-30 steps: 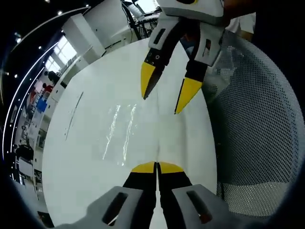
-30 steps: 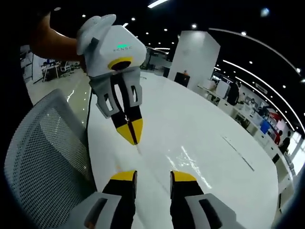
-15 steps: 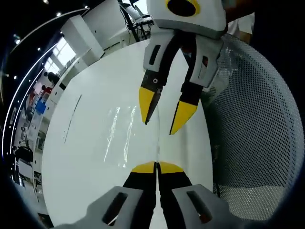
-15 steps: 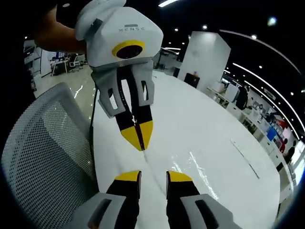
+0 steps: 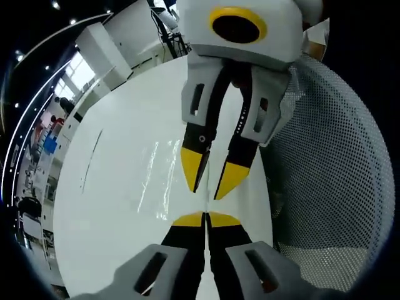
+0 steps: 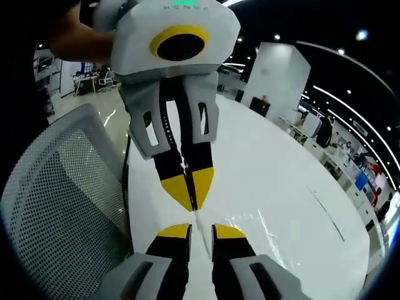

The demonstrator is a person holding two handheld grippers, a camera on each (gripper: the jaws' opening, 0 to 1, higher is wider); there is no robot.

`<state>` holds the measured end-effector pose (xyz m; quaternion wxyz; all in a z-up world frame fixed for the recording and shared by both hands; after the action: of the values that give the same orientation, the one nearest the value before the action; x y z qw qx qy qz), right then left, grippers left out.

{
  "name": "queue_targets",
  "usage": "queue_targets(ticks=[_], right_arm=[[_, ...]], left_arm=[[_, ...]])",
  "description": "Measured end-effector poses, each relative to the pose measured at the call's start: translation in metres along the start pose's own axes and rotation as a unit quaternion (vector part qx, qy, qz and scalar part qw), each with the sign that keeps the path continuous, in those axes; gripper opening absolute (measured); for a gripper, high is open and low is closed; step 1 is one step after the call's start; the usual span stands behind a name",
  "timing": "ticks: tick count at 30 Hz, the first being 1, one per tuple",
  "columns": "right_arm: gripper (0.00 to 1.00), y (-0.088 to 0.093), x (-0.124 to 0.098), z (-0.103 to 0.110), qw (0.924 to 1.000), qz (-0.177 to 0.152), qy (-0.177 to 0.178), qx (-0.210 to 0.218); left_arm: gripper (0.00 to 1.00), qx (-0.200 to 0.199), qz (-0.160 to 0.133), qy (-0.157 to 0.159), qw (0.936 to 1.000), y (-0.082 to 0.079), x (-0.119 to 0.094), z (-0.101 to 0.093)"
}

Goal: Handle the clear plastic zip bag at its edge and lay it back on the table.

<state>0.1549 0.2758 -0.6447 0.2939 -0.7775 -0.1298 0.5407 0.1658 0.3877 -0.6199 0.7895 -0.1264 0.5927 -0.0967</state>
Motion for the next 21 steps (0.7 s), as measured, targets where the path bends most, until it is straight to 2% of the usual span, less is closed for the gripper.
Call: queue_targets(ticks=[6, 9, 21], right_arm=[[0.06, -0.0015, 0.0030, 0.0009, 0.9999, 0.000, -0.004, -0.014], [0.05, -0.0017, 0.0051, 0.0026, 0.9994, 0.008, -0.003, -0.035], [0.00, -0.0020, 0.0046, 0.0026, 0.9986, 0.002, 0.004, -0.054]], left_arm=[[0.00, -0.001, -0.005, 0.004, 1.0000, -0.0022, -0.0006, -0.0007], [0.00, 0.000, -0.006, 0.006, 1.0000, -0.0028, -0.0002, -0.0004], [0.00, -0.005, -0.006, 0.012, 0.9999, 0.0006, 0.0006, 0.0021]])
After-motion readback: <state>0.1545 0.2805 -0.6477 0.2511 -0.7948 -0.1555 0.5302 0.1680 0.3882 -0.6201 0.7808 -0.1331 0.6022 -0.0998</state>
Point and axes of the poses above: the point that each gripper's makers call its tool centre point, and the gripper's own axes: x roughly forward along the fingers, z roughly to its left, y roughly out of its underside, the point moved 9 cm from there along -x, roughly backward along the fingers, and after that the axes turned 13 degrees about z, right-handed, at the moved point
